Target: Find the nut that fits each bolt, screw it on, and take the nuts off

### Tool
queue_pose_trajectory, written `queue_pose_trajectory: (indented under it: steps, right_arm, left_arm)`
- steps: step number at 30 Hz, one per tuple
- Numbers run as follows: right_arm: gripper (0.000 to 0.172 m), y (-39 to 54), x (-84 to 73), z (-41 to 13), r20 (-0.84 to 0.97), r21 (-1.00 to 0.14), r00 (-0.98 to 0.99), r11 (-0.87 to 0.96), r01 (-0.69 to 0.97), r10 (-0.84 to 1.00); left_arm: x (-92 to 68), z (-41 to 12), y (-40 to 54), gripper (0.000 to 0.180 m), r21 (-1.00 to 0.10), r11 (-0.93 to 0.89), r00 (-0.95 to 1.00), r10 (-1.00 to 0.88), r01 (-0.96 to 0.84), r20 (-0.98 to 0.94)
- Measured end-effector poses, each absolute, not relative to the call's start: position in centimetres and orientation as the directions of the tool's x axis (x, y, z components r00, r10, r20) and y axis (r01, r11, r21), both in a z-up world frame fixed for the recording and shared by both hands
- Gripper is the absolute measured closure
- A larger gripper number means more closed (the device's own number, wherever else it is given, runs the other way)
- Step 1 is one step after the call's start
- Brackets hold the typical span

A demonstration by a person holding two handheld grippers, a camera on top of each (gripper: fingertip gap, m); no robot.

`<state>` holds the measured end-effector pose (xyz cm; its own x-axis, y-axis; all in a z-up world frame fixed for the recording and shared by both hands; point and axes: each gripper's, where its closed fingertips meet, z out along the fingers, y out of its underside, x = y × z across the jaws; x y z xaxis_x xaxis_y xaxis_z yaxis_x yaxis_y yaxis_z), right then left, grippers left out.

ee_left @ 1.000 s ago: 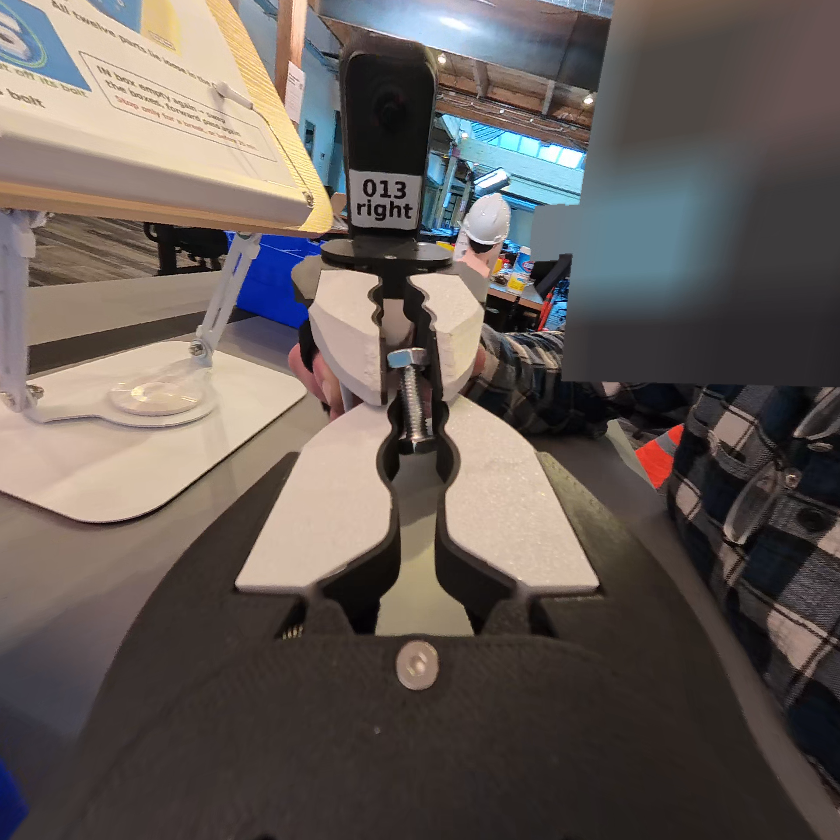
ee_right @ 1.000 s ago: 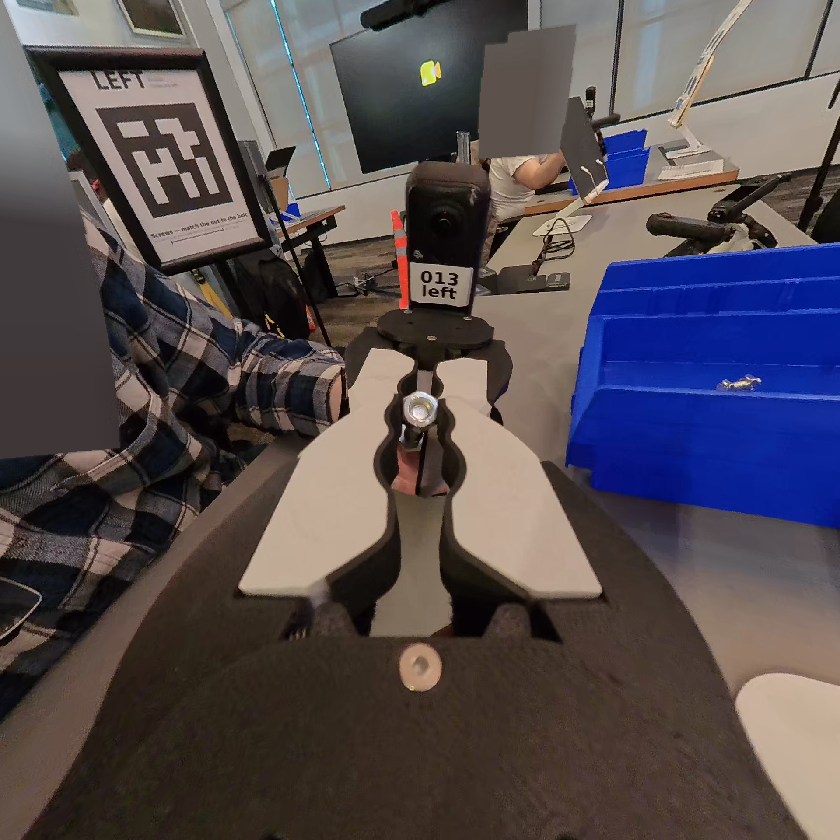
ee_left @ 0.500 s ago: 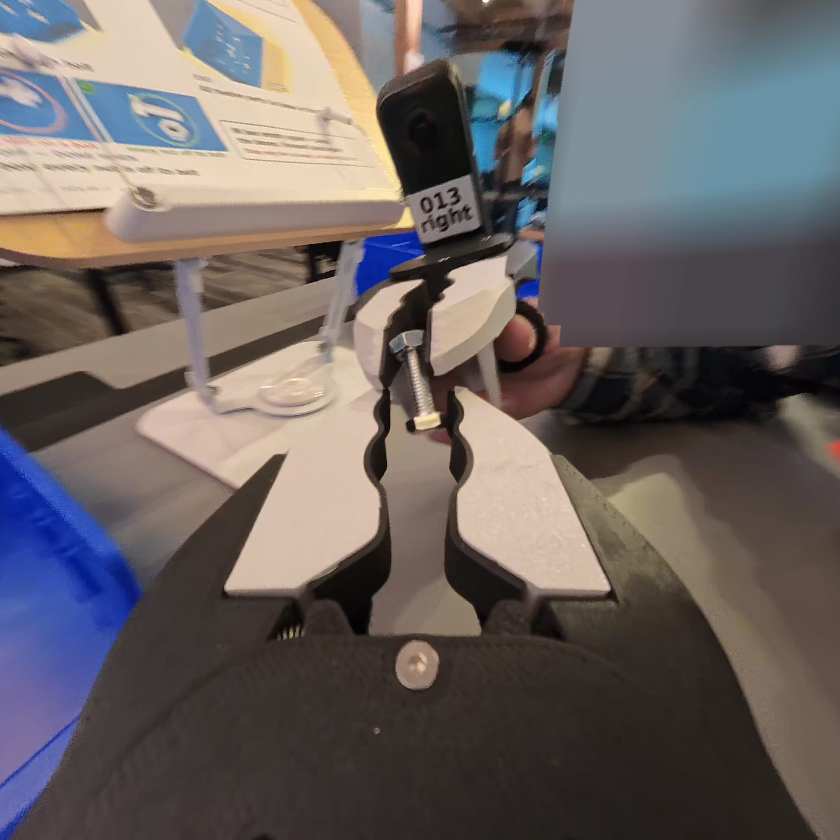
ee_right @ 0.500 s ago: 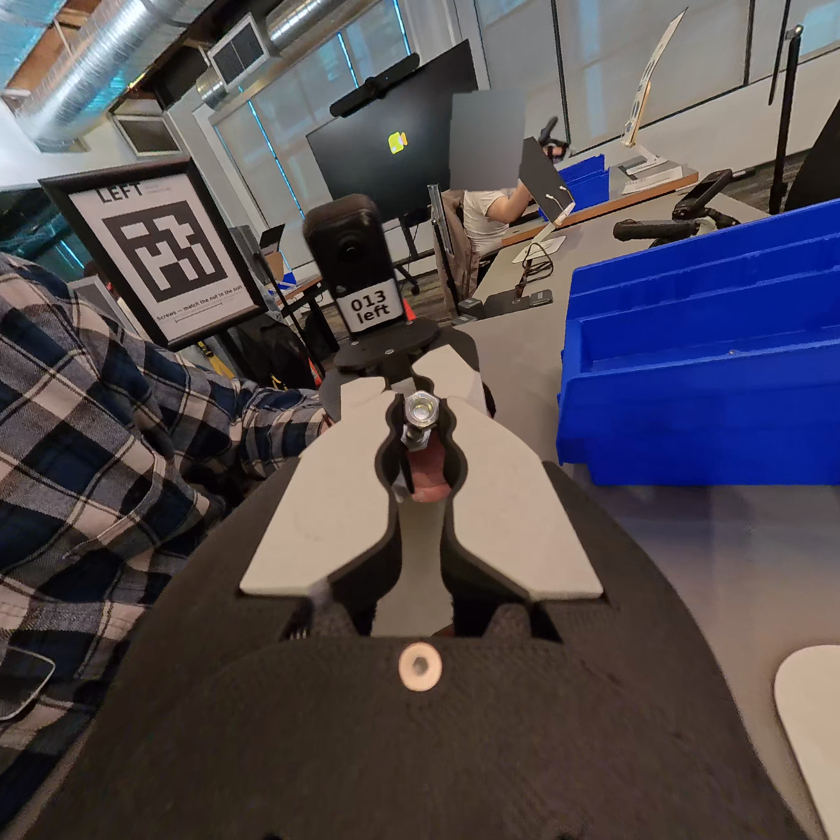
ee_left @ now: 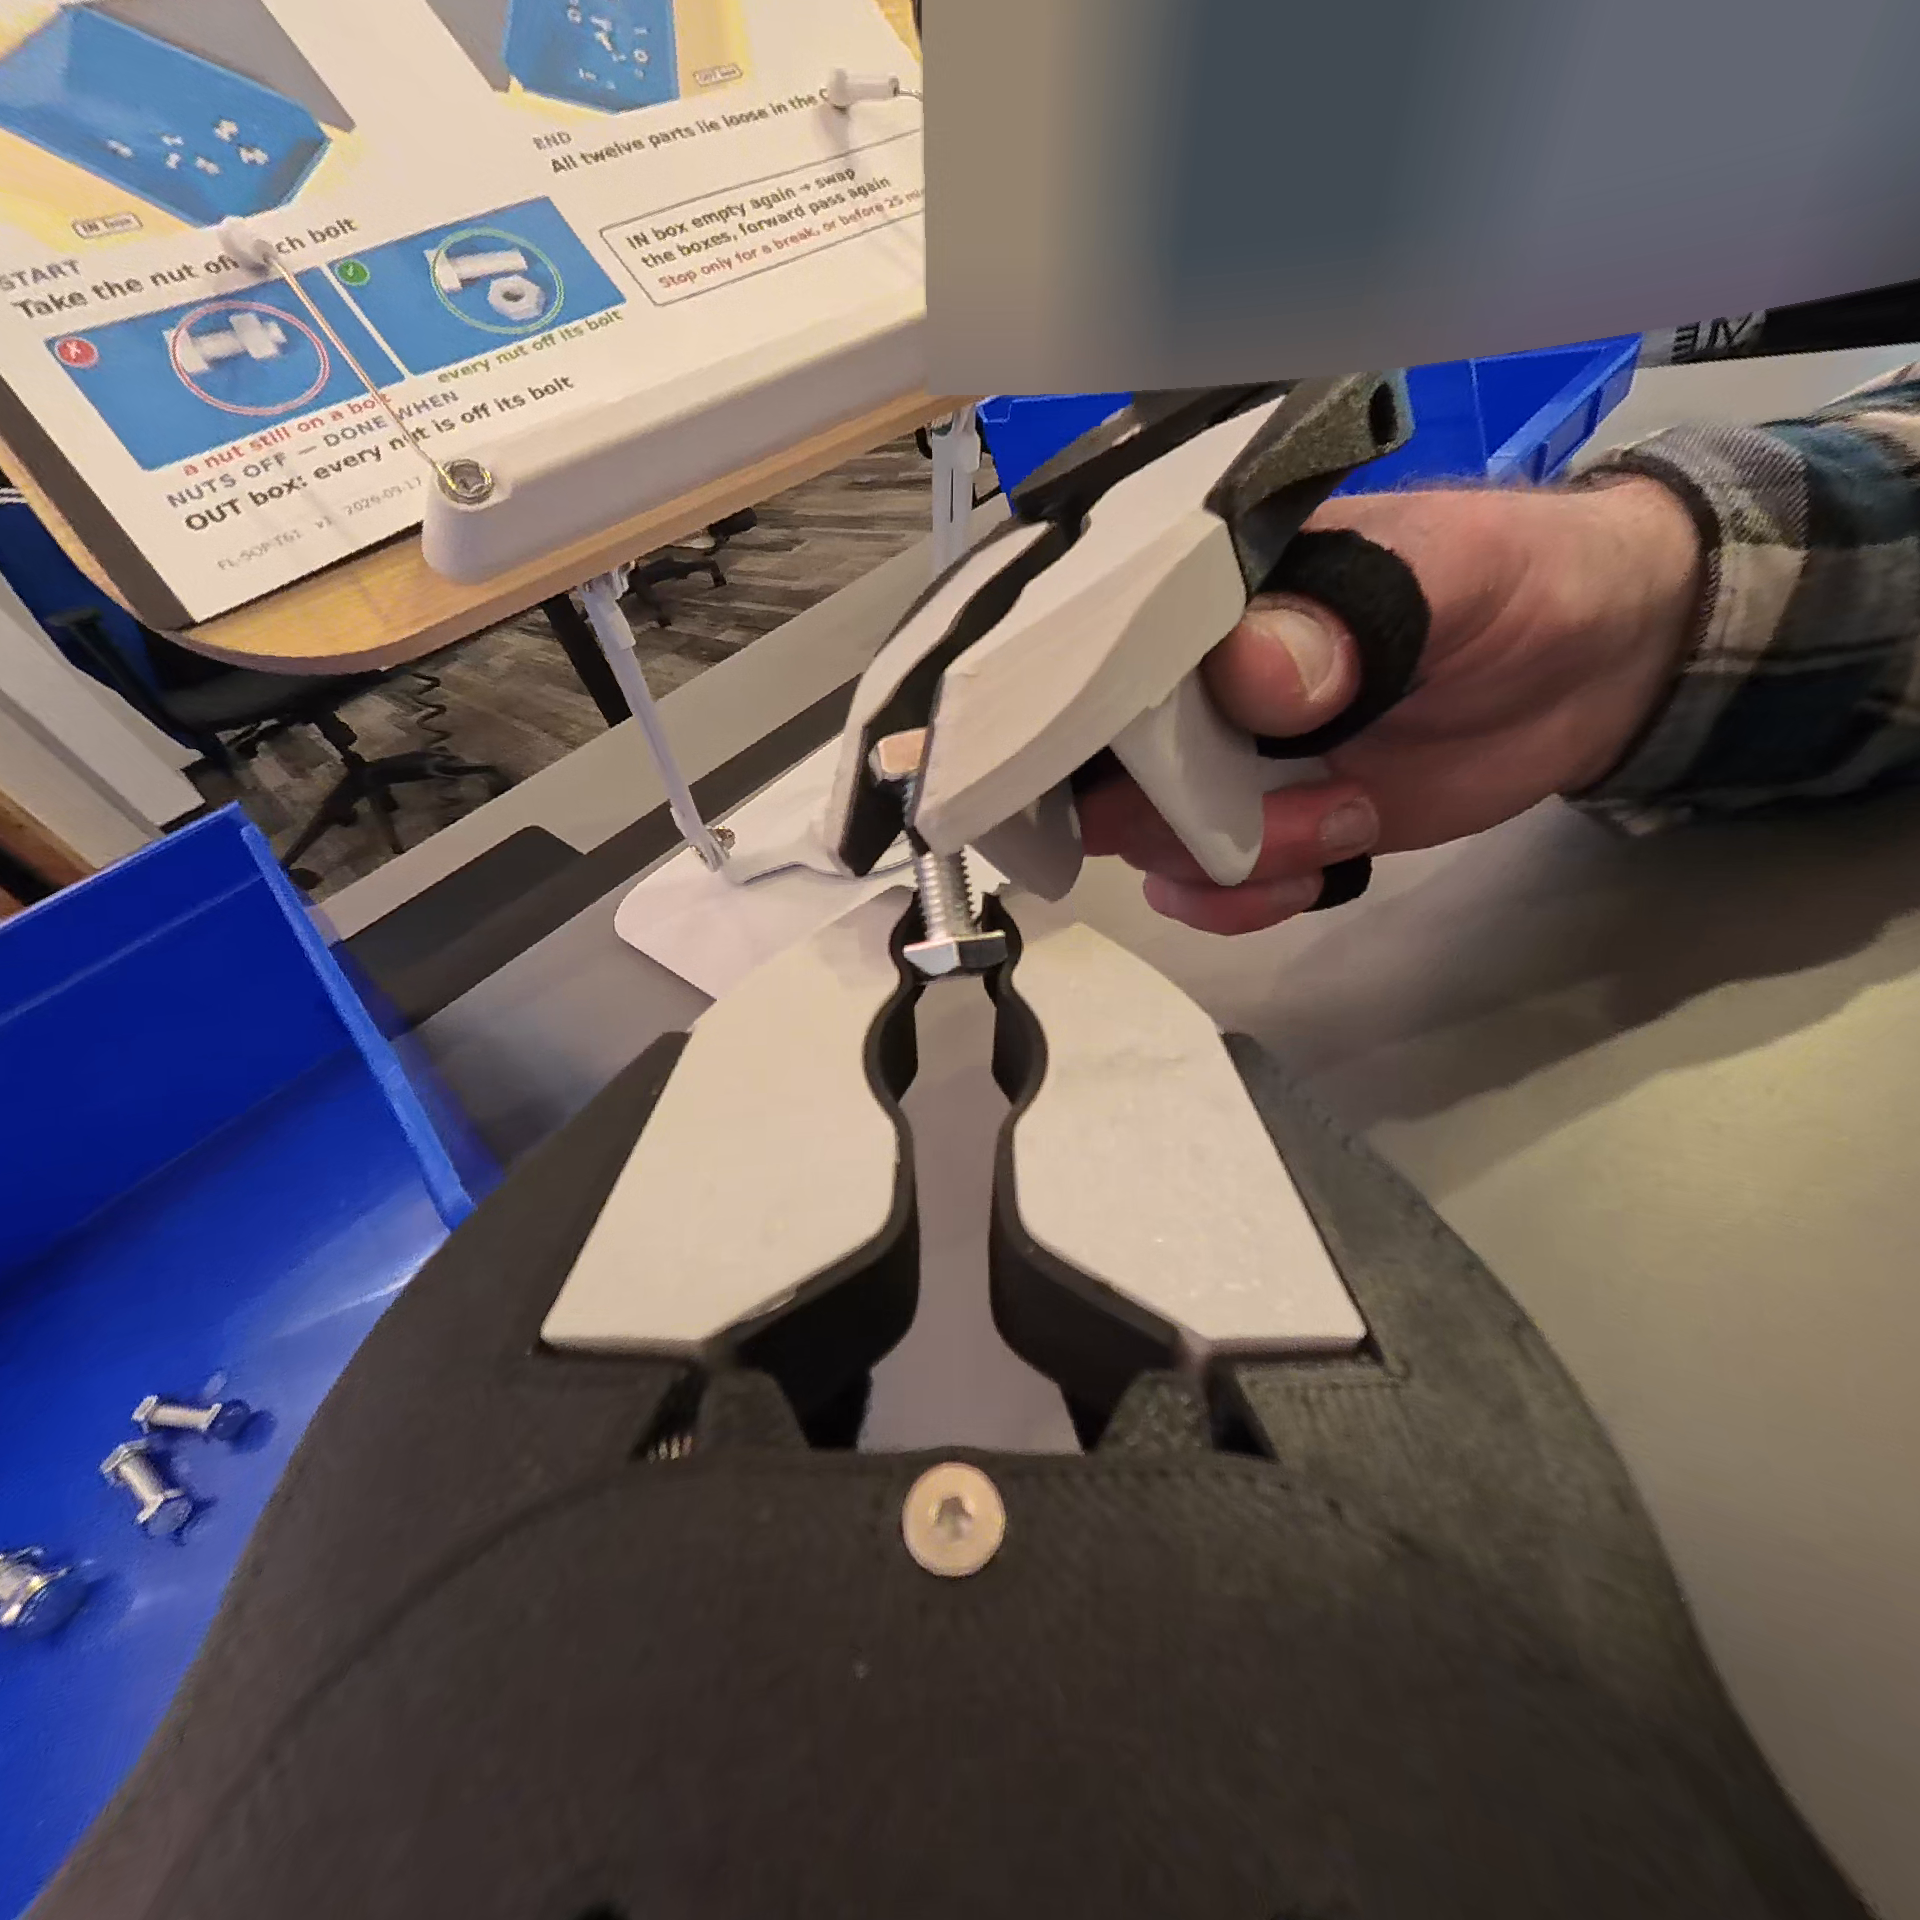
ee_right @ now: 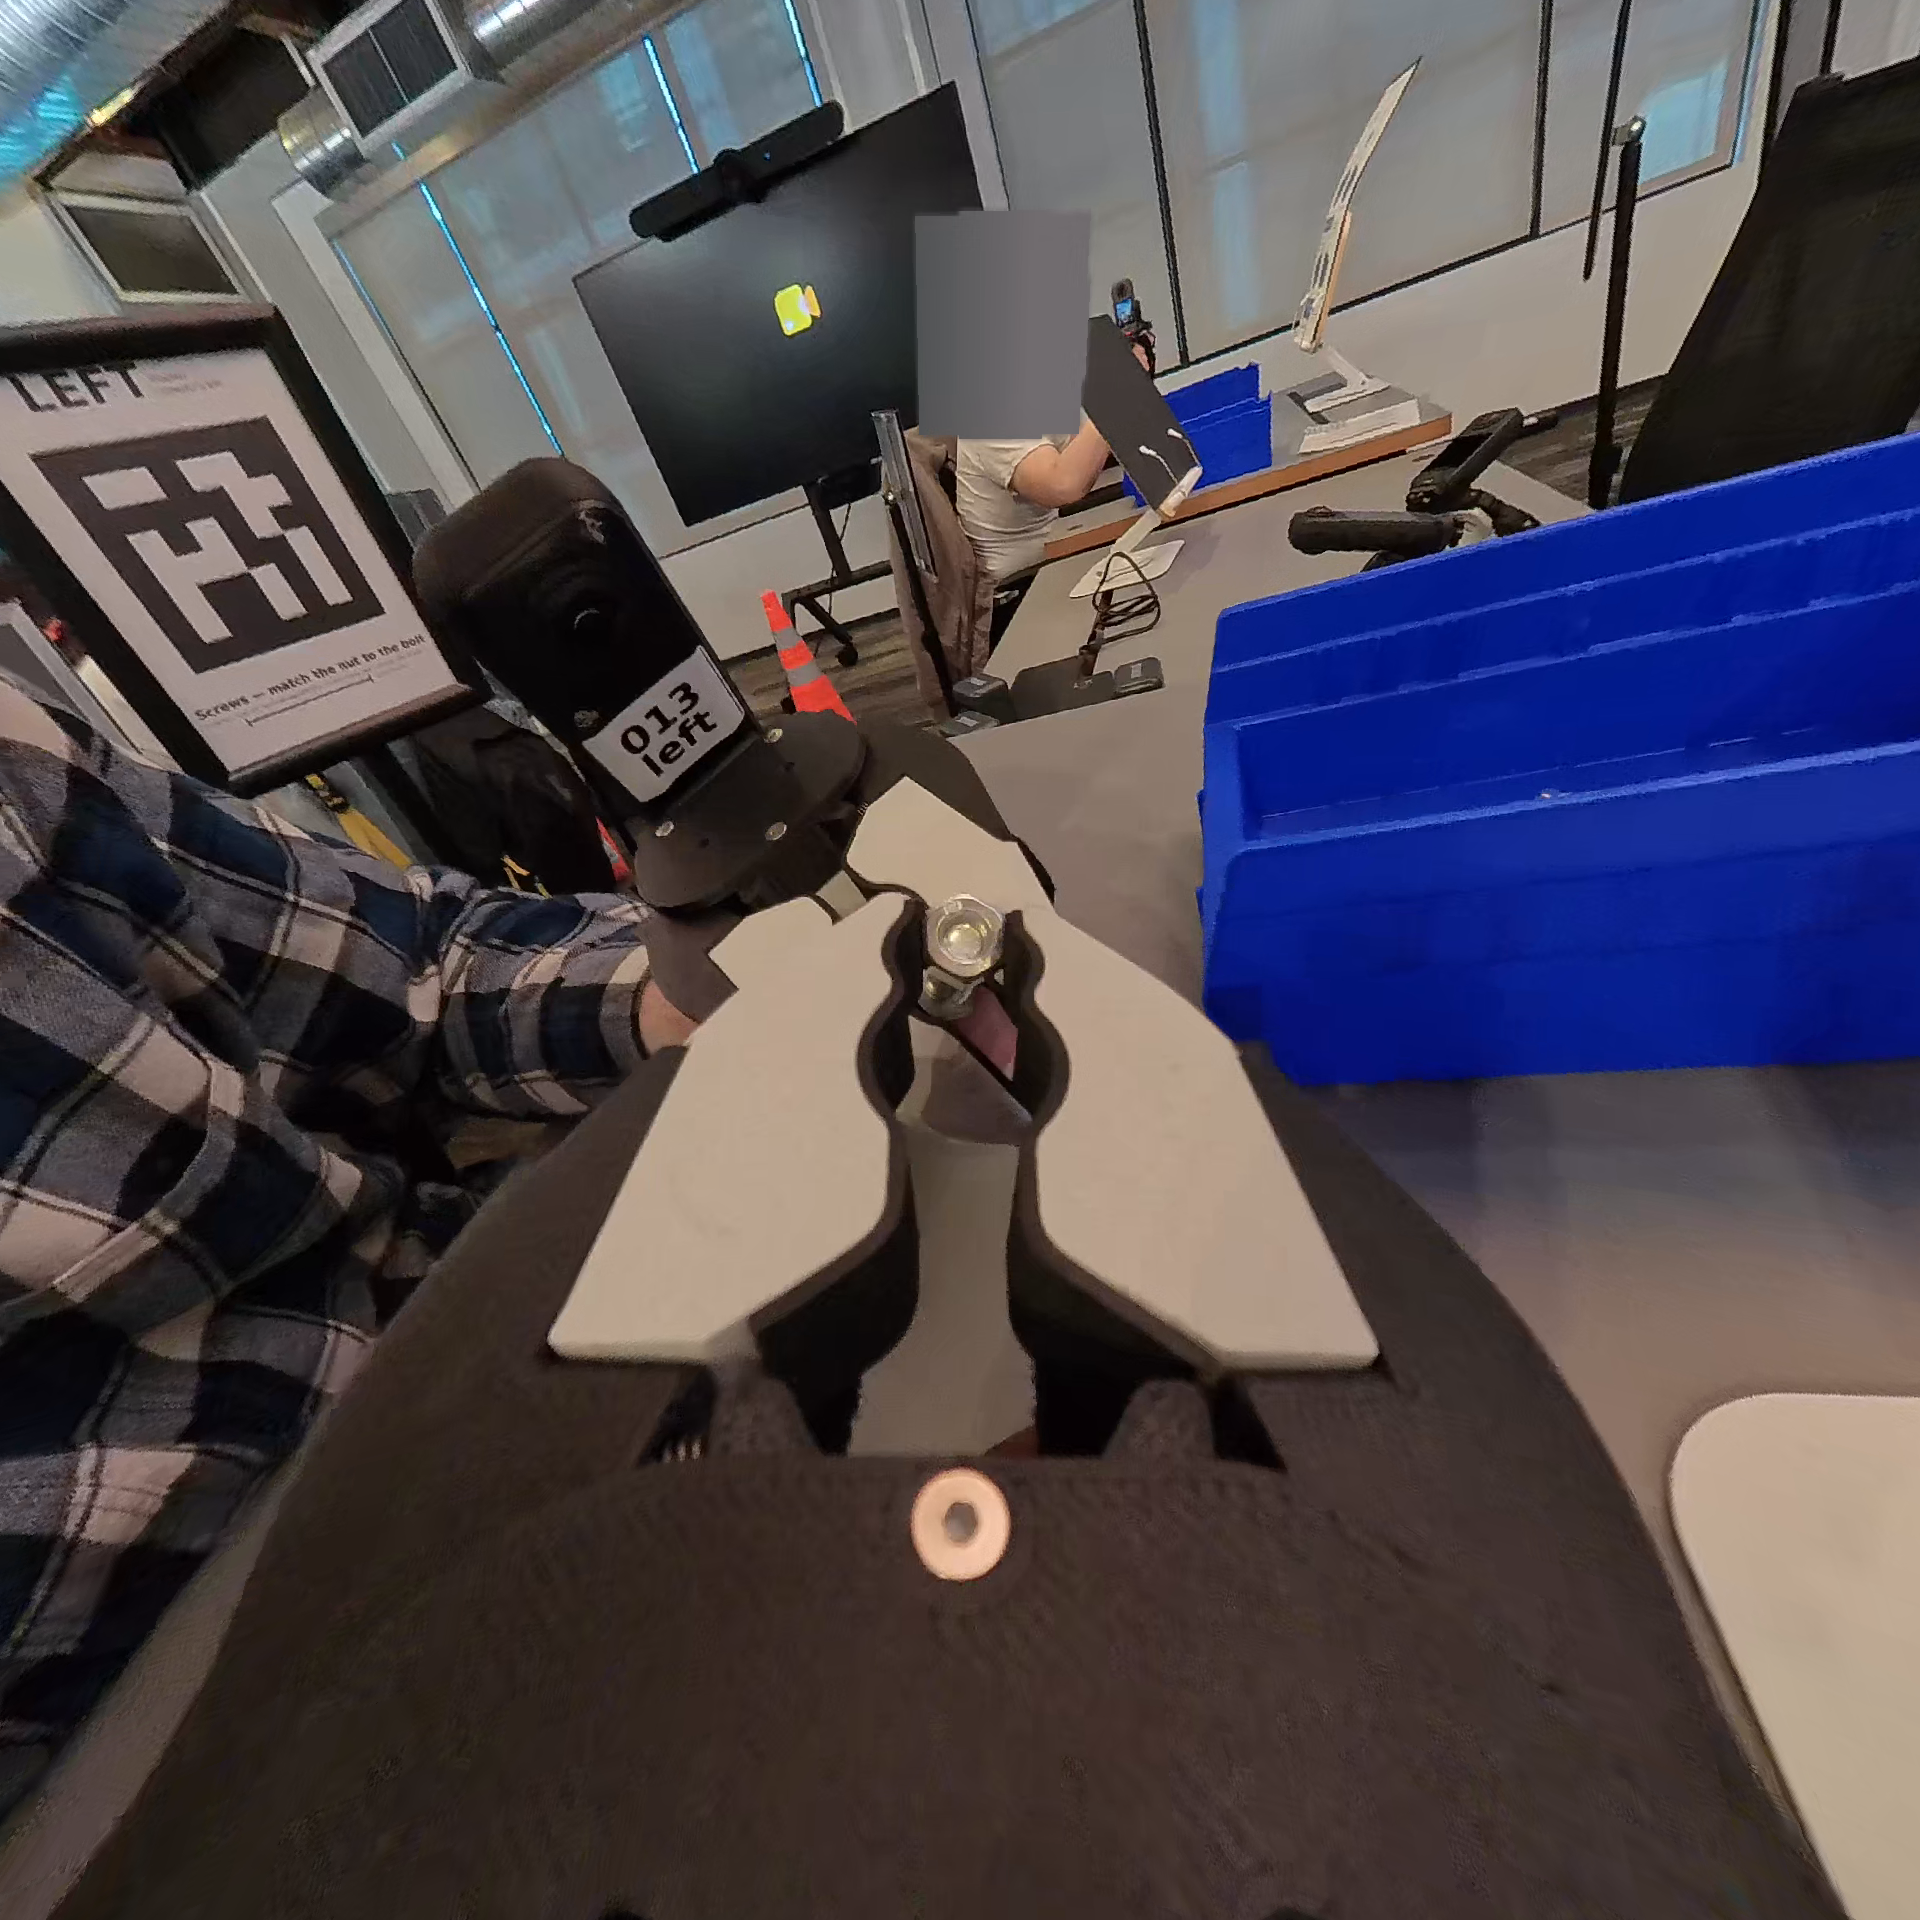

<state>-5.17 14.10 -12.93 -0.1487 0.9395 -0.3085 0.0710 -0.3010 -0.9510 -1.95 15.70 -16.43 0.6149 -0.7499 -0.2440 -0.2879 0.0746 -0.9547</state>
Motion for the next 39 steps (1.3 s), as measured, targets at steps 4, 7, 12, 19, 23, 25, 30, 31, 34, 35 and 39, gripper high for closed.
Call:
queue_pose_trajectory:
  steps: [4, 7, 12, 19, 23, 25, 30, 31, 34, 35, 39]
  right_arm:
    - [0.157, 14.1, -5.2, -13.0, -0.26, -0.965, -0.132, -0.252, 0.077, 0.956]
    - [0.157, 14.0, -5.1, -13.1, -0.197, -0.978, -0.128, -0.185, 0.101, 0.972]
    - [0.157, 13.3, -4.9, -13.2, -0.067, -0.988, -0.174, -0.041, 0.15, 0.983]
    - [0.156, 10.6, -4.4, -13.8, 0.196, -0.94, -0.309, 0.268, 0.211, 0.93]
    - [0.156, 9.2, -4.1, -13.9, 0.34, -0.878, -0.367, 0.432, 0.205, 0.866]
    - [0.156, 9.0, -4.0, -13.7, 0.364, -0.865, -0.37, 0.457, 0.205, 0.855]
    - [0.156, 10.2, -4.2, -13.7, 0.288, -0.902, -0.318, 0.367, 0.225, 0.903]
    - [0.156, 10.5, -4.3, -13.6, 0.268, -0.912, -0.302, 0.342, 0.227, 0.915]
    - [0.156, 11.4, -4.5, -13.5, 0.195, -0.939, -0.252, 0.254, 0.231, 0.948]
    - [0.156, 11.7, -4.6, -13.5, 0.163, -0.95, -0.237, 0.217, 0.225, 0.958]
    - [0.156, 13.4, -4.9, -13.8, -0.031, -0.977, -0.162, 0.005, 0.212, 0.986]
  left_arm:
    - [-2.1, -16.5, 15.8, 0.171, -0.953, 0.07, 0.616, -0.749, -0.294, -0.245]
    - [-2.1, -16.6, 15.6, 0.172, -0.955, 0.05, 0.598, -0.77, -0.294, -0.224]
    - [-1.8, -16.6, 14.5, 0.172, -0.966, -0.01, 0.493, -0.861, -0.26, -0.124]
    - [-1.1, -16.6, 10.2, 0.172, -0.967, -0.195, 0.127, -0.976, -0.164, 0.176]
    - [-0.7, -16.3, 8.0, 0.172, -0.95, -0.278, -0.053, -0.956, -0.144, 0.287]
    - [-0.6, -16.1, 7.9, 0.172, -0.95, -0.288, -0.073, -0.952, -0.121, 0.298]
    - [-0.9, -16.1, 9.5, 0.171, -0.955, -0.282, 0.021, -0.959, -0.095, 0.281]
    - [-1.0, -16.2, 10.0, 0.168, -0.961, -0.258, 0.07, -0.965, -0.099, 0.252]
    - [-1.4, -16.4, 11.8, 0.15, -0.975, -0.181, 0.224, -0.963, -0.126, 0.15]
    - [-1.6, -16.5, 12.4, 0.149, -0.979, -0.147, 0.28, -0.954, -0.139, 0.103]
    - [-2.7, -16.9, 14.6, 0.14, -0.969, -0.018, 0.47, -0.877, -0.245, -0.103]
